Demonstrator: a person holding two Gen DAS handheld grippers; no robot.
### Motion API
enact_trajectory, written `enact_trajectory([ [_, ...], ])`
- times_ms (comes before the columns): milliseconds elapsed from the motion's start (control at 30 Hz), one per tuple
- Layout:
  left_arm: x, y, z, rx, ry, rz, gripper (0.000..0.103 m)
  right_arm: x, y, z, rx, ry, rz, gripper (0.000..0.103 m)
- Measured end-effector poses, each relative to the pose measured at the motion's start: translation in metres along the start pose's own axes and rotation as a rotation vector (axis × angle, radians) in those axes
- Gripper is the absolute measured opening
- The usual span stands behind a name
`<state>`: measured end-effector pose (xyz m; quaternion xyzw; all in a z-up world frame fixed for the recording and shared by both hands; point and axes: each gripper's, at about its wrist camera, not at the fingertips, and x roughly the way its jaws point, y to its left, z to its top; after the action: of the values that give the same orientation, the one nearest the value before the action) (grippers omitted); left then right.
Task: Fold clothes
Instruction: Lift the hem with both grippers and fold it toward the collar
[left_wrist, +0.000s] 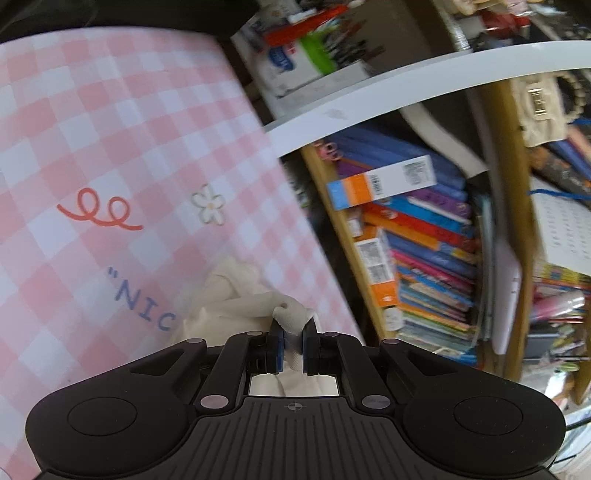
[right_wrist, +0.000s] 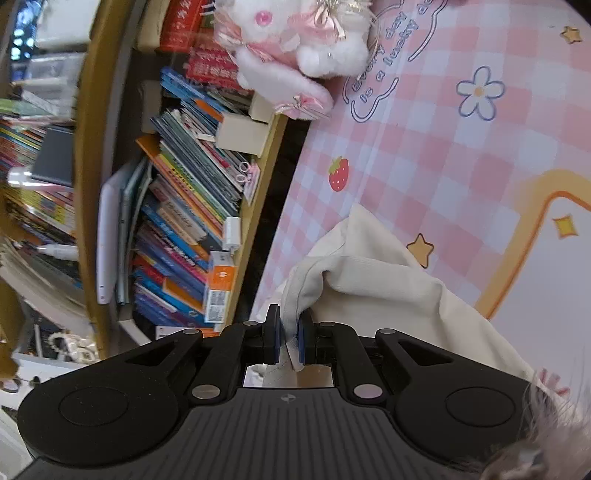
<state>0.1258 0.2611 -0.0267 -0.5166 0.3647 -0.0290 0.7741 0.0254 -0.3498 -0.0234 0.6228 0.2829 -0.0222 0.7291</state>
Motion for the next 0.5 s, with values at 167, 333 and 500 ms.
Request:
enact_trajectory([
  [167, 0.028, -0.005, 0.005, 0.068, 0.043, 0.137, 0.007, 0.028, -0.013, 0.002, 0.013, -0.044, -0.068, 0.008],
  [333, 0.050, -0.012, 0.004, 0.141, 0.084, 0.246, 0.009, 0.045, -0.041, -0.008, 0.055, -0.098, -0.122, 0.012],
  [500, 0.061, -0.016, 0.003, 0.204, 0.124, 0.277, 0.017, 0.041, -0.059, -0.015, 0.084, -0.142, -0.022, 0.015],
])
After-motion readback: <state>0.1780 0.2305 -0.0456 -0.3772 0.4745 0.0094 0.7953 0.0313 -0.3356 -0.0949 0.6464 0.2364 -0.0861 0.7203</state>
